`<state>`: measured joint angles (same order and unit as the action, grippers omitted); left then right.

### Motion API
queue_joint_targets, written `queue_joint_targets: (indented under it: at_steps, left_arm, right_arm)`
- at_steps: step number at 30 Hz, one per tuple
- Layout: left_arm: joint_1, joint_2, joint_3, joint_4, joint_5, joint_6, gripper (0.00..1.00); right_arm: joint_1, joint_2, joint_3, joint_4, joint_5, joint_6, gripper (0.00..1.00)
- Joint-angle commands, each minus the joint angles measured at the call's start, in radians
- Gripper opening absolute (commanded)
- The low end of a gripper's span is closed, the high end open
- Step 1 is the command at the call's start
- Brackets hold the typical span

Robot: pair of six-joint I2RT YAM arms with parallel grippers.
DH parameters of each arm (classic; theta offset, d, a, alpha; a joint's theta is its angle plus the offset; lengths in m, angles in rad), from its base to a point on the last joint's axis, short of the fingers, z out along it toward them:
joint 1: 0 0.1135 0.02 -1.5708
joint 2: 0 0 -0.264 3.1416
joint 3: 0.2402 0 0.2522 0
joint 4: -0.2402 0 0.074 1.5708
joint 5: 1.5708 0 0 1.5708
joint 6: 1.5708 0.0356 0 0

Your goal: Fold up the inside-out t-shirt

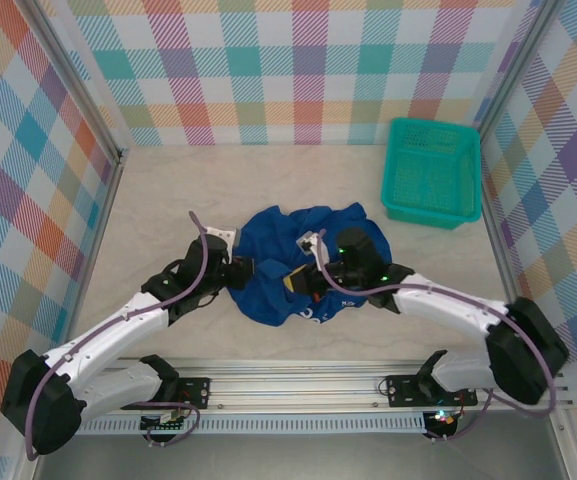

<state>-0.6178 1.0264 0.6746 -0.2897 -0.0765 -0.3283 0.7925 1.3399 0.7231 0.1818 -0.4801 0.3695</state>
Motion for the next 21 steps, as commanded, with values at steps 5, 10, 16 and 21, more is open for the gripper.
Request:
queue_joint_targets:
  at_steps: [5, 10, 16, 21]
  left_arm:
    - [0.001, -0.104, -0.071, -0.064, 0.090, -0.073, 0.52]
    - [-0.004, -0.046, -0.104, 0.045, 0.259, -0.067, 0.59]
    - [-0.011, 0.028, -0.095, 0.137, 0.297, -0.034, 0.66]
    - [-0.011, 0.066, -0.078, 0.210, 0.242, -0.037, 0.70]
  right_arm:
    - [0.029, 0.168, 0.083, 0.248, 0.009, 0.233, 0.00]
    - [0.028, 0.174, 0.105, 0.204, 0.036, 0.229, 0.00]
    - [0.028, 0.148, 0.104, 0.167, 0.054, 0.217, 0.00]
    - [0.028, 0.127, 0.084, 0.164, 0.060, 0.213, 0.00]
